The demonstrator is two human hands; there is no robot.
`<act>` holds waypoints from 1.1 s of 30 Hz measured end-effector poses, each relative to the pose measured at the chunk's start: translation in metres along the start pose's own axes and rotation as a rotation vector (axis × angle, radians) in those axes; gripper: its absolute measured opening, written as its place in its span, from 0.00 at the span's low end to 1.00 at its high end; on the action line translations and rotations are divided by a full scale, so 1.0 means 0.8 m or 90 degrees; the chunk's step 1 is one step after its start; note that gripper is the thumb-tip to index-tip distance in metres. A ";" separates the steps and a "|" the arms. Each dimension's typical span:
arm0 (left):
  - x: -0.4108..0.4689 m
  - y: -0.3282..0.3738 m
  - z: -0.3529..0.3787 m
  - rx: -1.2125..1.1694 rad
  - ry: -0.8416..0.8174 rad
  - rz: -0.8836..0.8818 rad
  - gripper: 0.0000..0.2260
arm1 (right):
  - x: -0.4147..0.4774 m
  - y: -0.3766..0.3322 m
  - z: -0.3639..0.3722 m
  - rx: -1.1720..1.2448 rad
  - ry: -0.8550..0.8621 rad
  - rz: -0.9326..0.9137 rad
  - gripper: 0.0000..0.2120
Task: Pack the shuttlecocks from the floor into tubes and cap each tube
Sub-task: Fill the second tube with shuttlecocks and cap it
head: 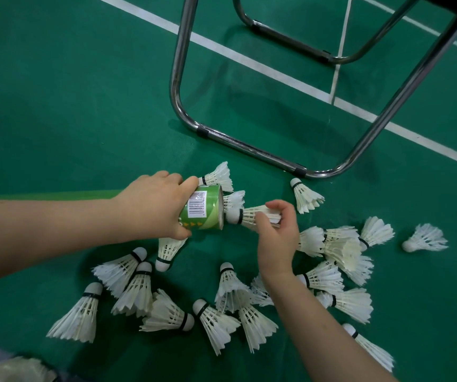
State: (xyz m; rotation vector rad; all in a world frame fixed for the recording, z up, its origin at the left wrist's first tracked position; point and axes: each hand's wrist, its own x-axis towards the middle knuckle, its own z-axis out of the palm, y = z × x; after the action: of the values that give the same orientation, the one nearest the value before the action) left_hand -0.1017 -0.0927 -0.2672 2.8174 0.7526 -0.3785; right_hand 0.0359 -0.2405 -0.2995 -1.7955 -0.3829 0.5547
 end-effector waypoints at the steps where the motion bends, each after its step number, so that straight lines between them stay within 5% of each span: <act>1: -0.001 0.000 0.000 0.002 0.001 -0.001 0.27 | -0.005 -0.001 0.002 0.007 -0.022 -0.023 0.13; 7: -0.007 0.005 0.003 0.000 -0.009 0.006 0.29 | -0.015 -0.019 0.007 -0.042 -0.170 -0.153 0.10; 11: -0.010 0.011 -0.001 -0.009 -0.008 0.009 0.30 | -0.021 -0.027 0.010 -0.040 -0.336 -0.125 0.17; 16: -0.010 0.017 -0.008 -0.011 -0.001 0.011 0.30 | -0.028 -0.014 0.006 0.072 -0.199 -0.105 0.17; 23: -0.012 0.030 -0.011 0.010 0.017 0.027 0.29 | -0.042 -0.017 0.005 -0.074 -0.390 -0.109 0.09; 28: -0.018 0.037 -0.007 0.051 -0.002 0.057 0.30 | -0.037 -0.017 0.003 -0.047 -0.542 0.083 0.20; 33: -0.018 0.050 -0.003 0.081 -0.050 0.079 0.35 | -0.020 -0.034 -0.001 -0.061 -0.707 0.194 0.19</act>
State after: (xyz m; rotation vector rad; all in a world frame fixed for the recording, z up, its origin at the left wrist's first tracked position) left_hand -0.0926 -0.1330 -0.2559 2.9282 0.5541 -0.5288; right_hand 0.0235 -0.2415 -0.2706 -1.4850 -0.8878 1.7713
